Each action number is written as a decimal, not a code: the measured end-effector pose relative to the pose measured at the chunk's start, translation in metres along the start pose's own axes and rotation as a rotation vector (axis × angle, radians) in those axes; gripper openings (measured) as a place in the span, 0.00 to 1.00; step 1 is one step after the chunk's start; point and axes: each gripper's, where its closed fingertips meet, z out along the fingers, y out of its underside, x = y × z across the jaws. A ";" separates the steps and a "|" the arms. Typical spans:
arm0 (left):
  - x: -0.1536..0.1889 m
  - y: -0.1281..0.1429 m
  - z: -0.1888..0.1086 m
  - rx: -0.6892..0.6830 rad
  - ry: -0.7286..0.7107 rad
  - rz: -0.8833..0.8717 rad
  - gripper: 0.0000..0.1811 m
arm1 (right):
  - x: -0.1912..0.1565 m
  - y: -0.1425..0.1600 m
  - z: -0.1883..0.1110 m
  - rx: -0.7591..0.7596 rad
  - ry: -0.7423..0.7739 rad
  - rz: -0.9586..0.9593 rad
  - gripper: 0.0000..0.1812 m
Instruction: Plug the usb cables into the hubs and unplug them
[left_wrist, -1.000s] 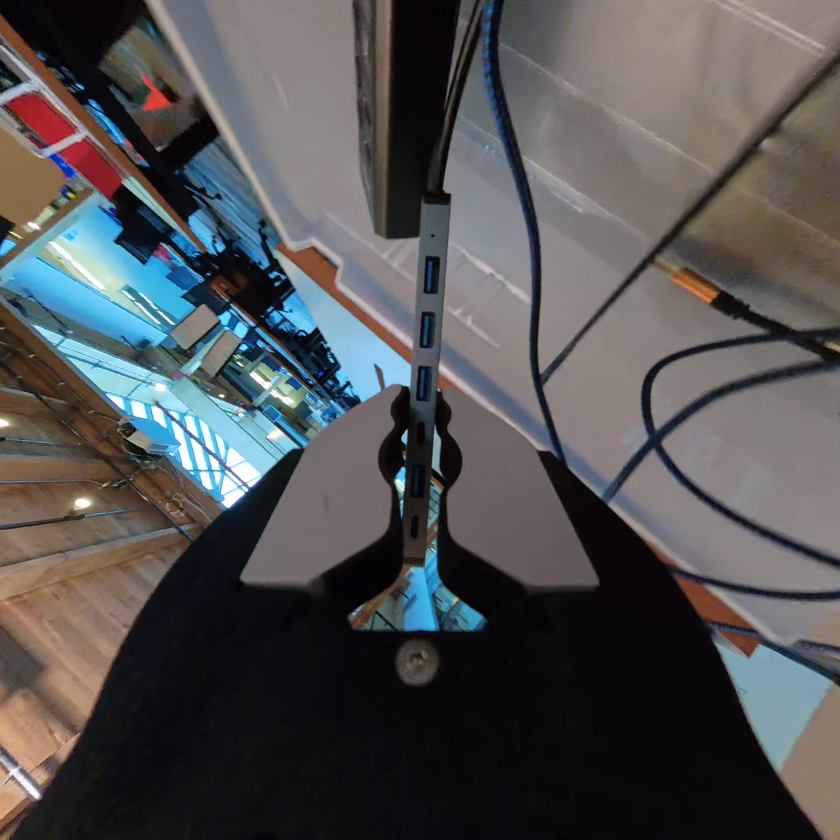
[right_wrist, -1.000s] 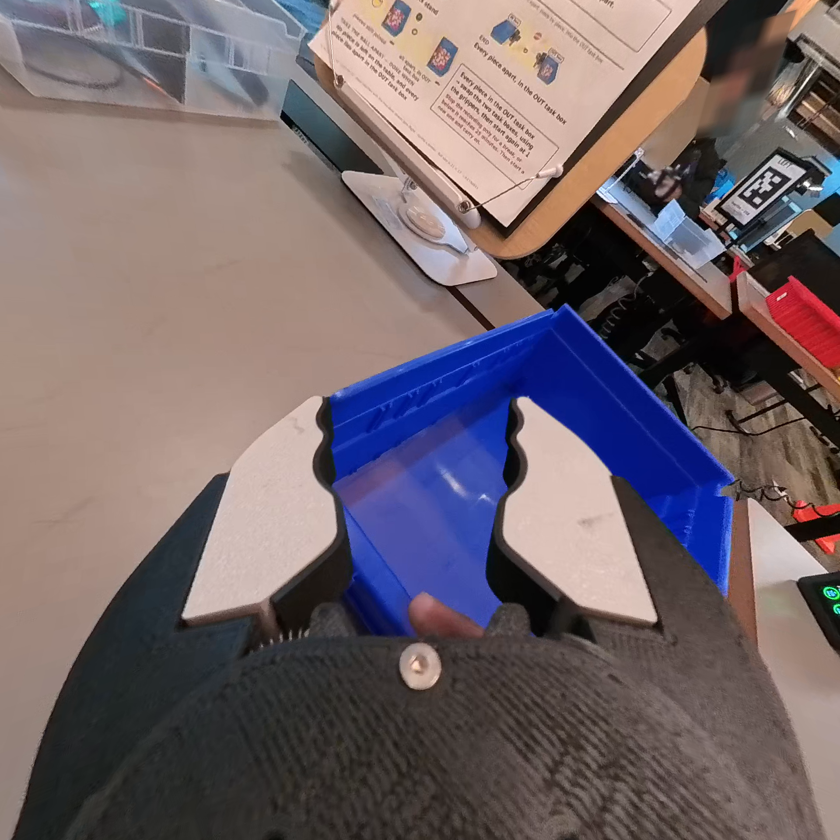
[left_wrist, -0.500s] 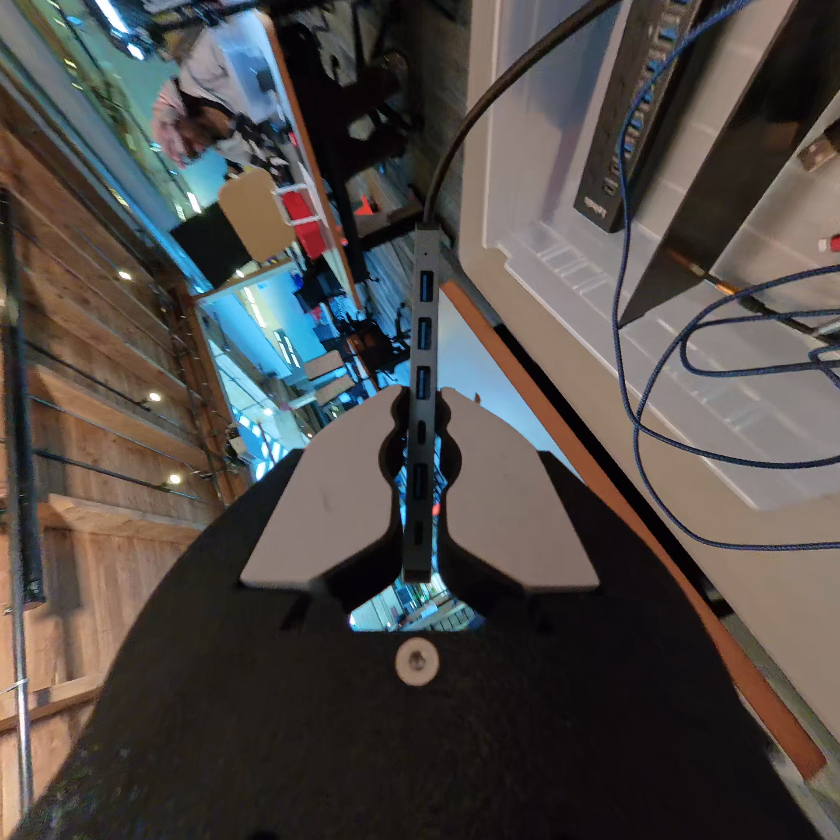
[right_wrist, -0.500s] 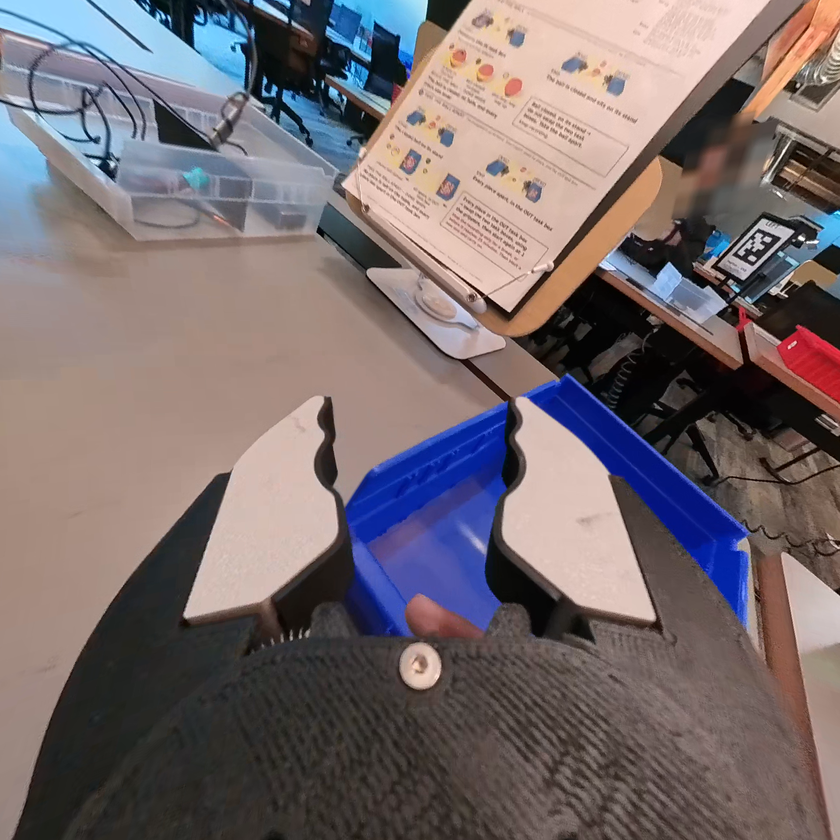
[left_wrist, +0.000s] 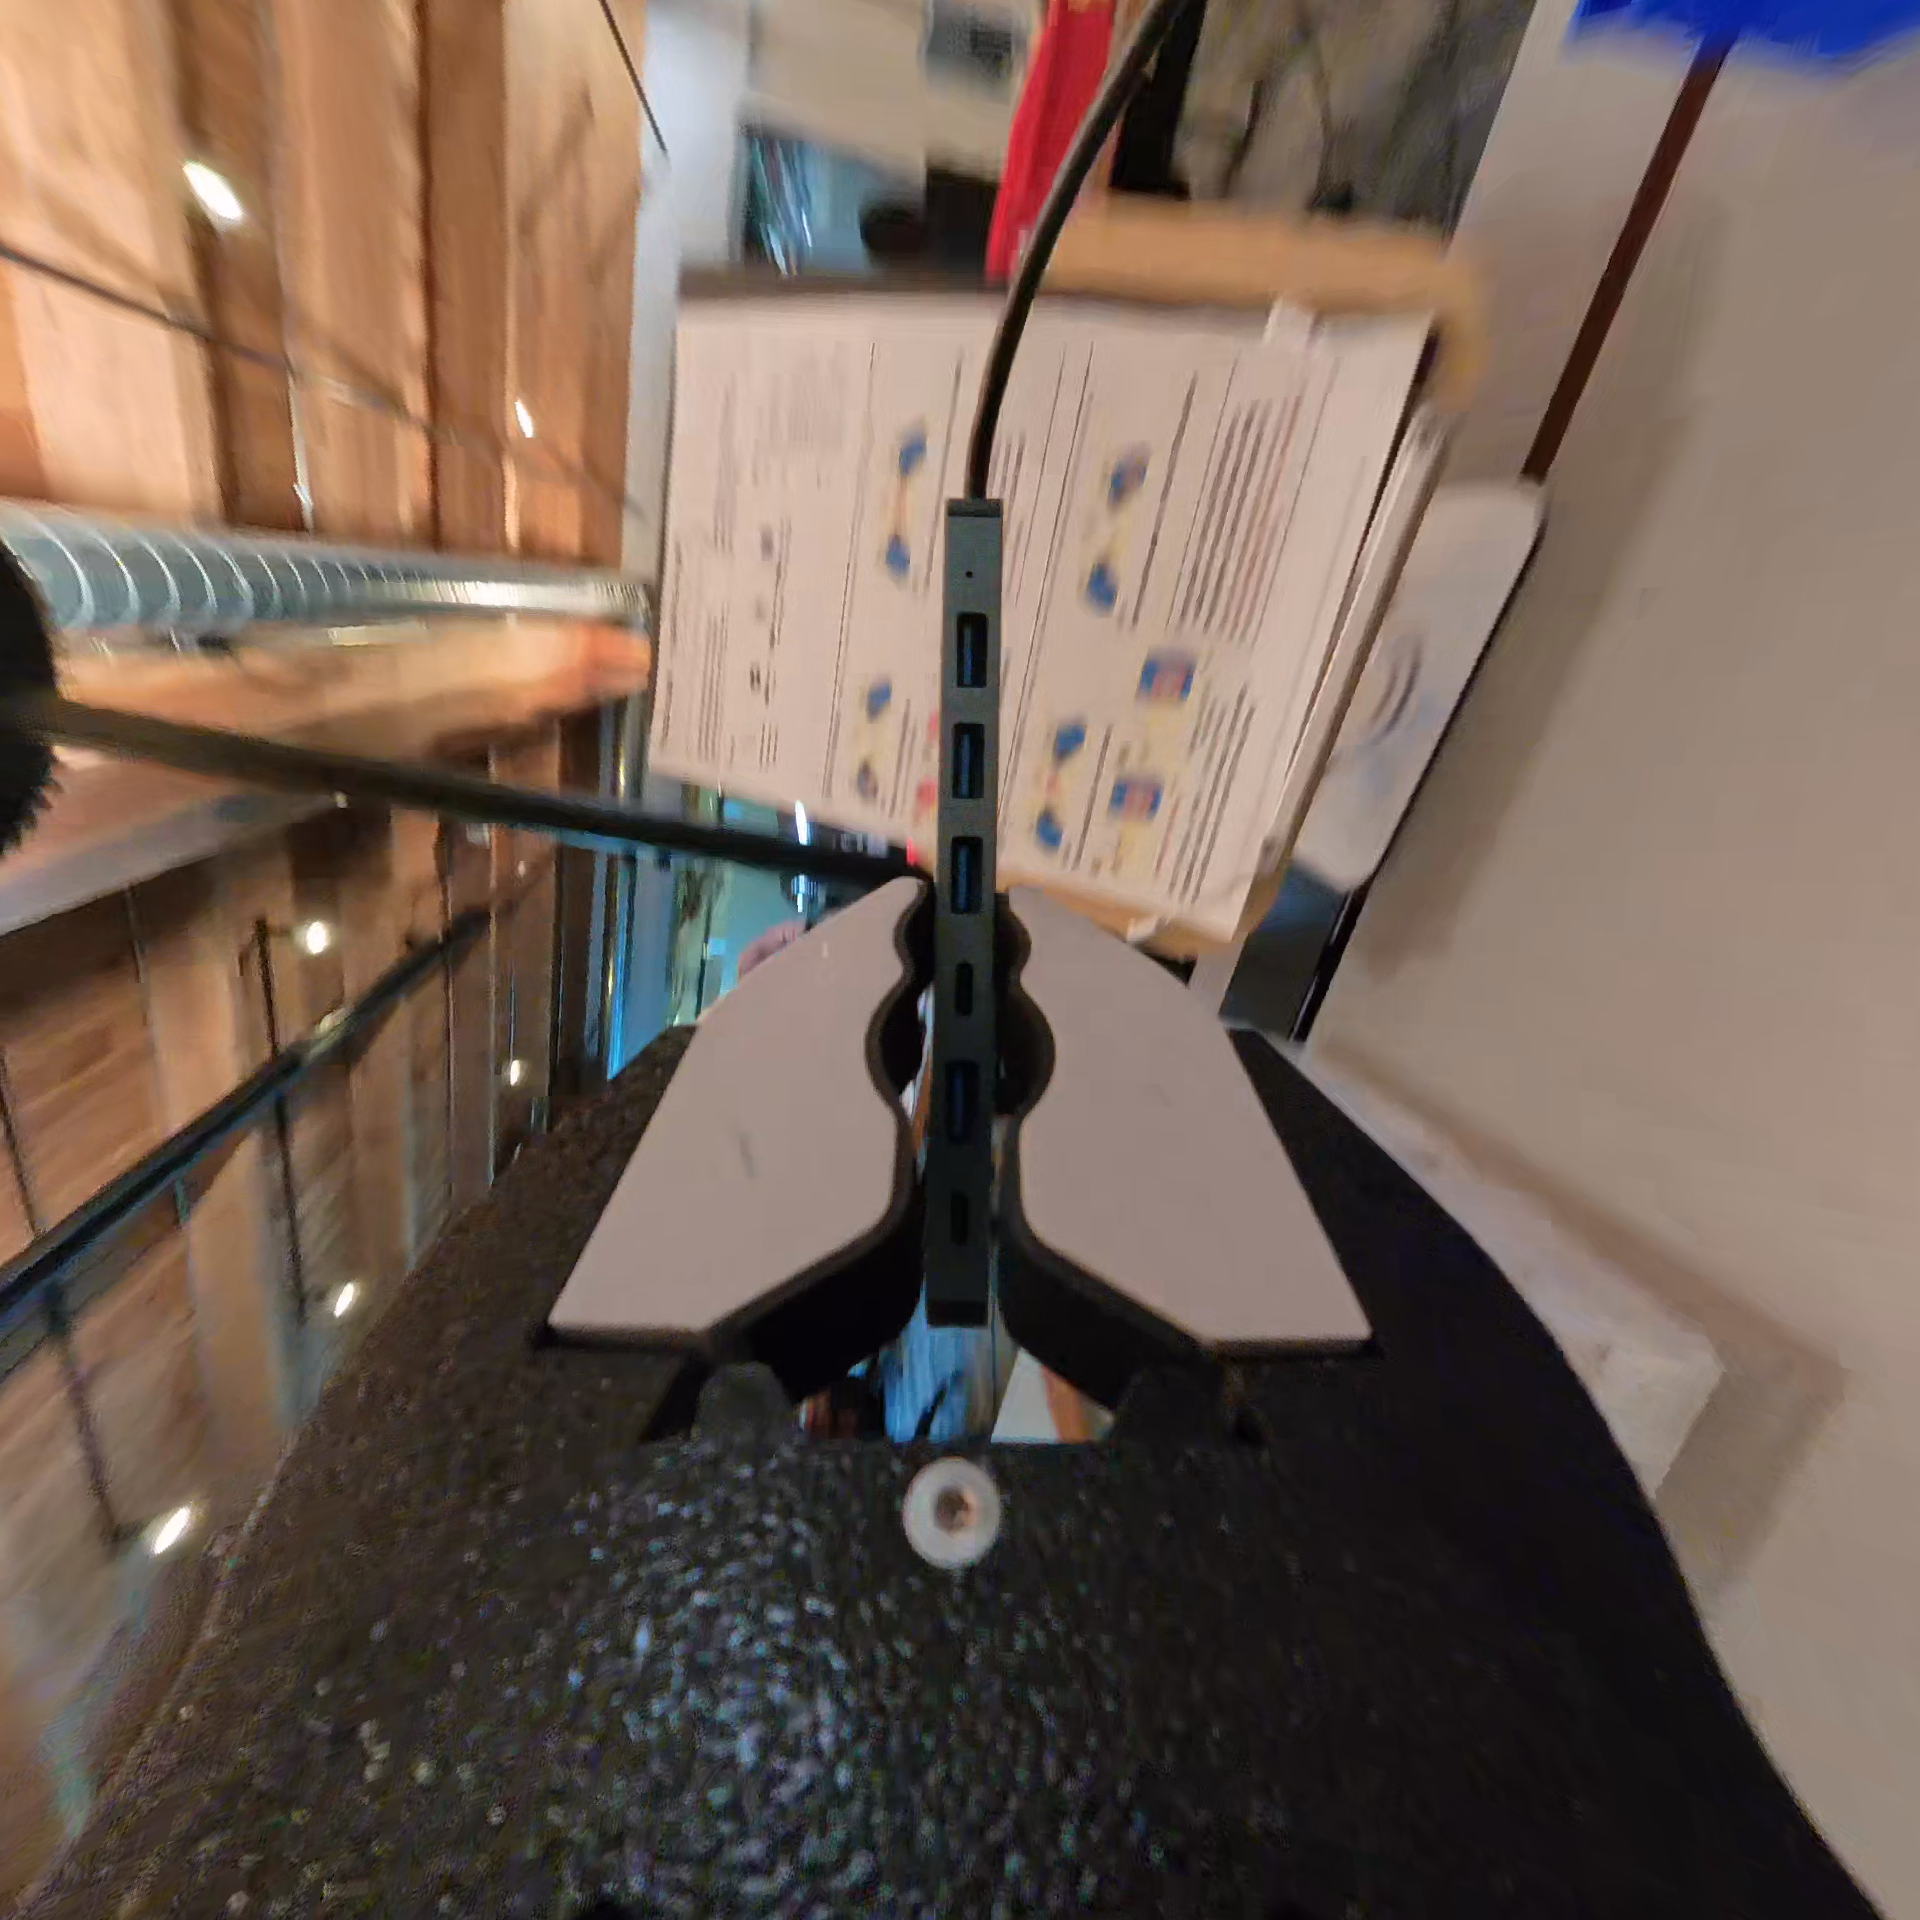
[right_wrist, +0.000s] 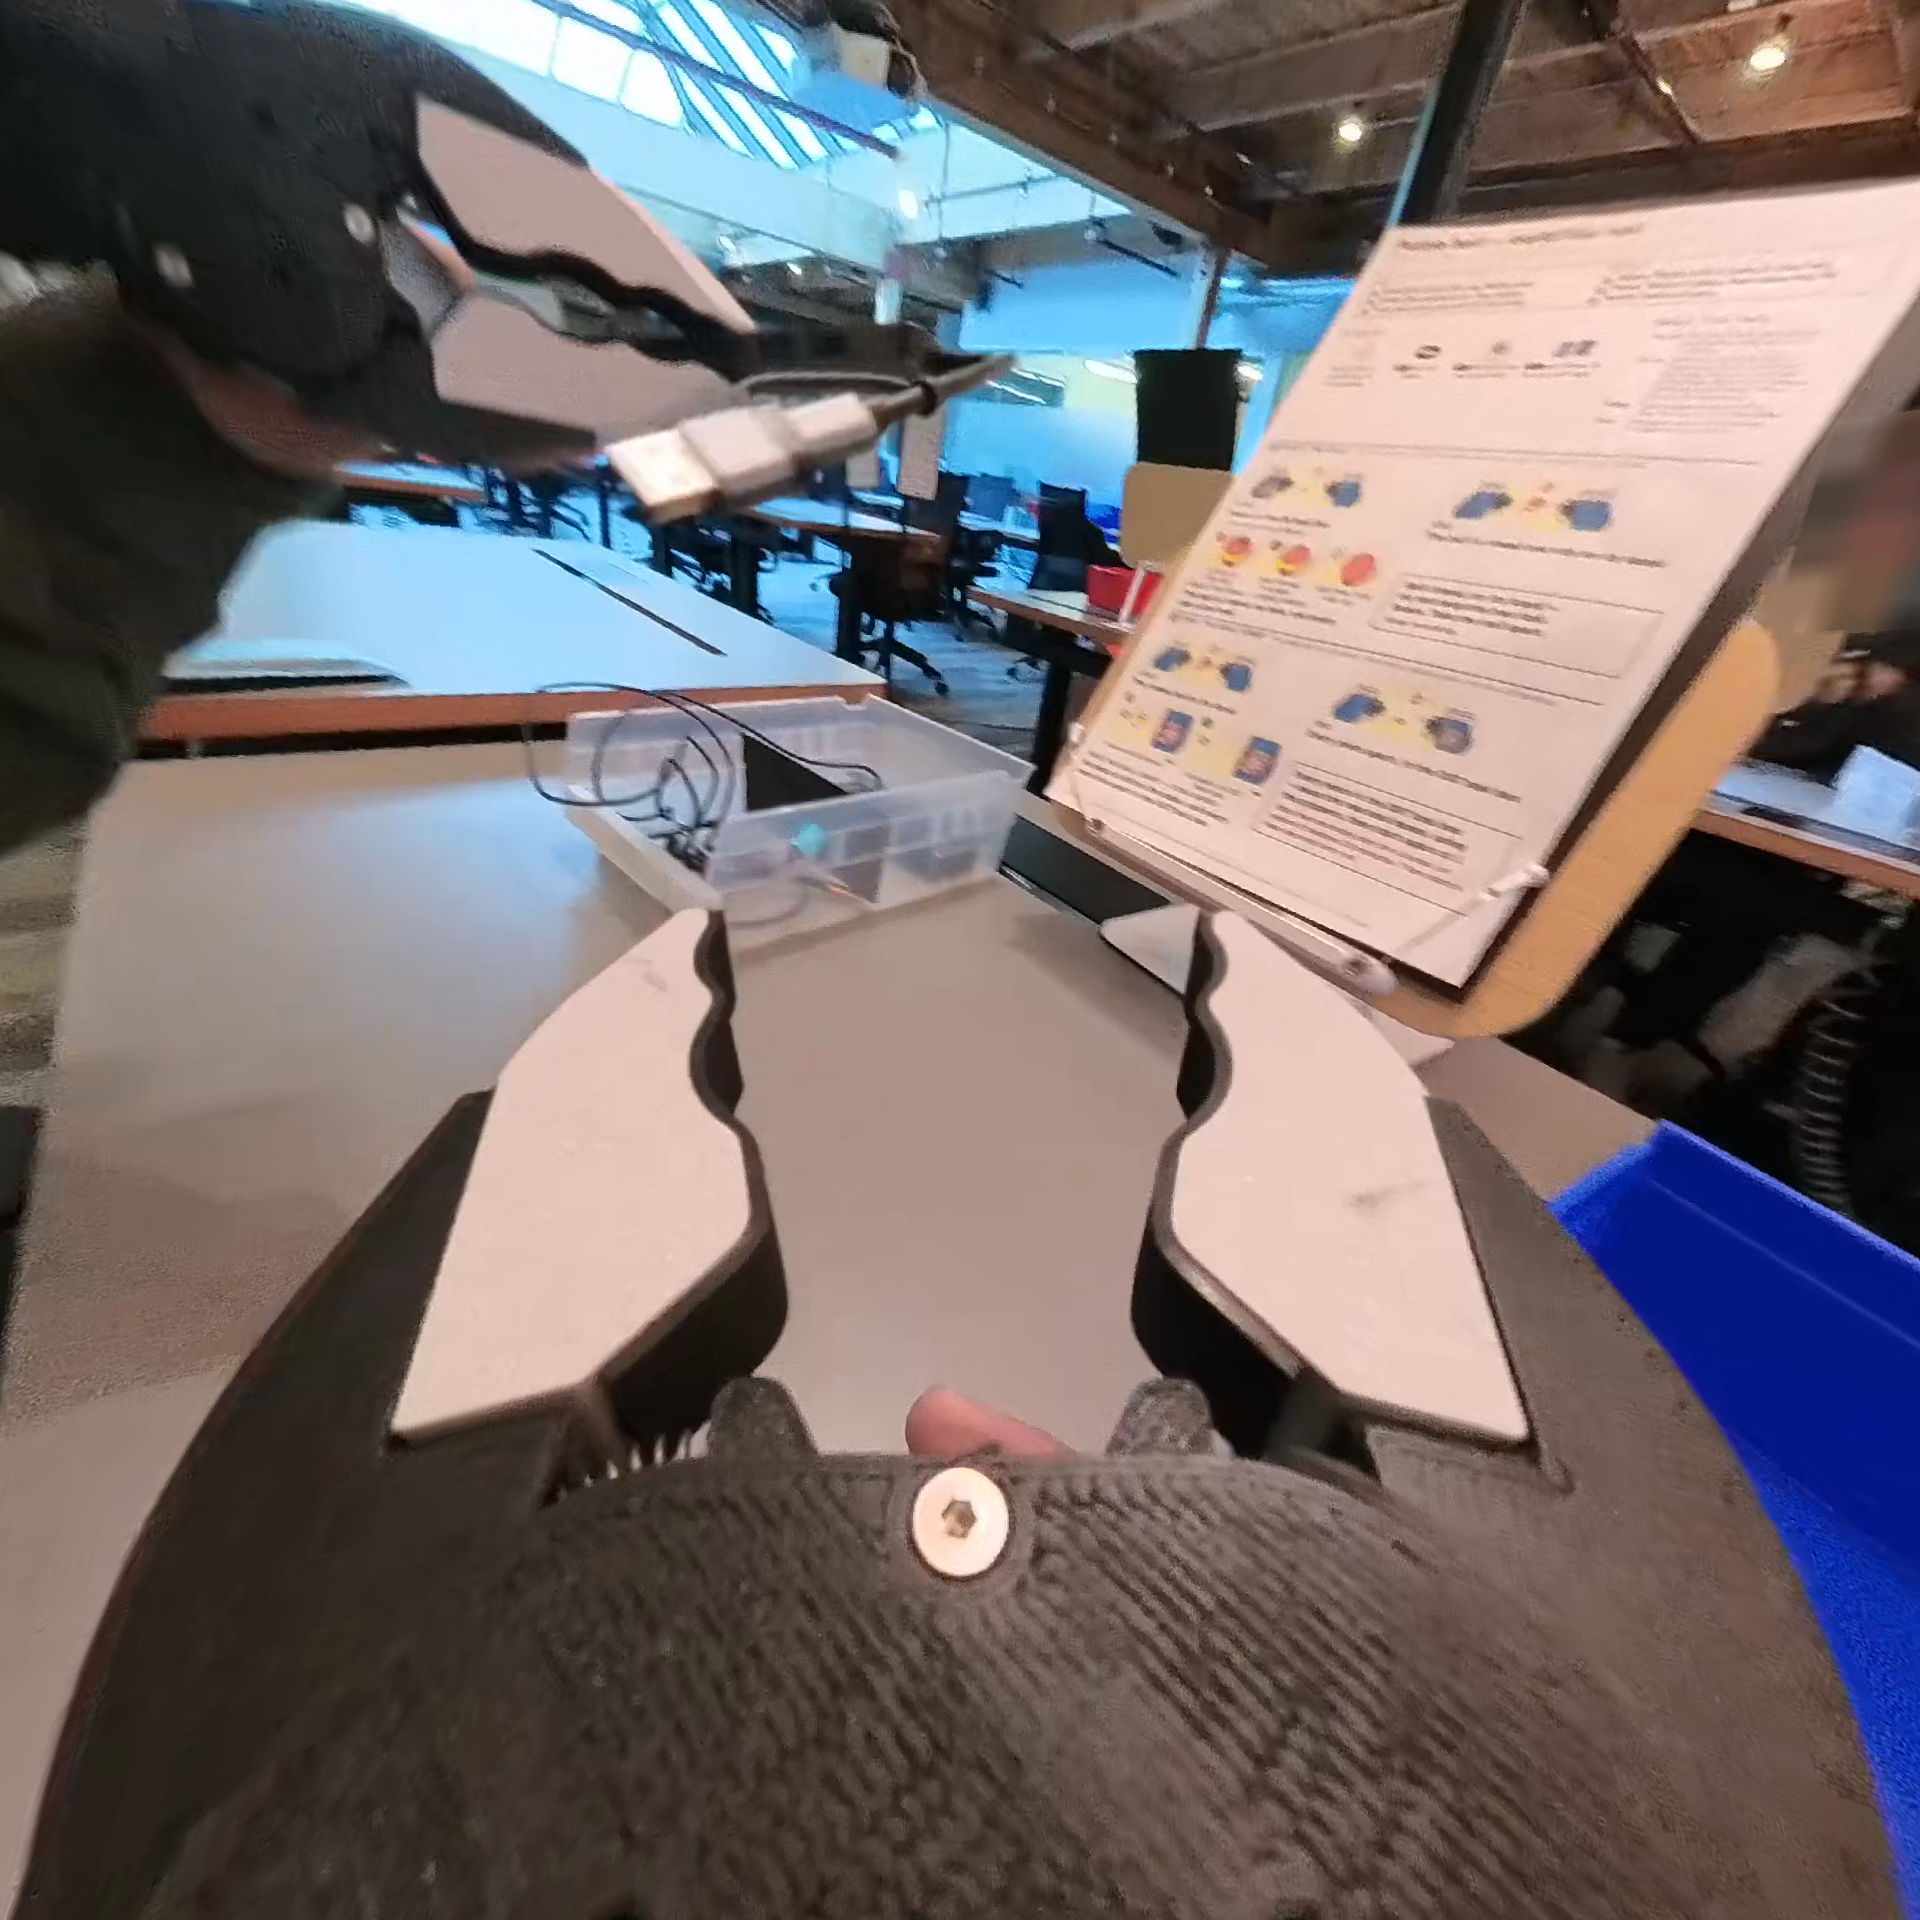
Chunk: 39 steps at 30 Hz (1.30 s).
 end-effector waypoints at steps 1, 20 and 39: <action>0.009 -0.018 -0.007 0.073 -0.013 -0.013 0.05 | -0.007 -0.003 0.002 0.009 -0.014 0.002 0.48; 0.103 -0.082 -0.019 0.318 0.002 0.008 0.05 | 0.059 -0.005 -0.053 0.117 0.048 0.232 0.47; 0.121 -0.145 -0.034 0.570 0.081 -0.686 0.05 | 0.036 -0.012 -0.054 0.556 -0.411 0.625 0.37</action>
